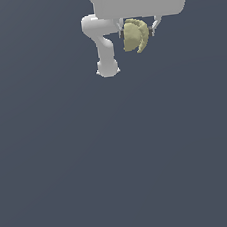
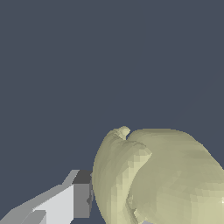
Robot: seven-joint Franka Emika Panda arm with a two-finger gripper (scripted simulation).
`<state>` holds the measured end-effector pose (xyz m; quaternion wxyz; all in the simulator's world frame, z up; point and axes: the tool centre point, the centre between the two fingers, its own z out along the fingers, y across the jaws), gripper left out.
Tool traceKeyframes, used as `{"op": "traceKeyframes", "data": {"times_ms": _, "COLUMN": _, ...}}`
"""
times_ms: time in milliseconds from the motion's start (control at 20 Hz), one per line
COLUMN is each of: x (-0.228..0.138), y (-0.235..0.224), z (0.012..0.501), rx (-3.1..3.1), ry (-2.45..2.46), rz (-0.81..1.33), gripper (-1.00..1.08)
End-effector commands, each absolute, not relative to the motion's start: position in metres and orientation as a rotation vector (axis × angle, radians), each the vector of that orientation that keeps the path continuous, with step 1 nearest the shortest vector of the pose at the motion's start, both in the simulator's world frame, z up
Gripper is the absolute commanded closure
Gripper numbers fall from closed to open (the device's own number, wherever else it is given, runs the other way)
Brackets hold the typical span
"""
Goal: Pick up the object and move it to a goal position.
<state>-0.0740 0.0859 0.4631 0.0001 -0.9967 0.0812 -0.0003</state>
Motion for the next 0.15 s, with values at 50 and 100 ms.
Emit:
{"op": "traceKeyframes", "data": {"times_ms": 50, "x": -0.0731, "y": 0.0871, "z": 0.4666, "rx": -3.131, "ry": 0.256, "rz": 0.000, "gripper": 1.08}}
{"op": "traceKeyframes", "data": {"times_ms": 100, "x": -0.0730, "y": 0.0871, "z": 0.4666, "rx": -3.131, "ry": 0.256, "rz": 0.000, "gripper": 1.08}}
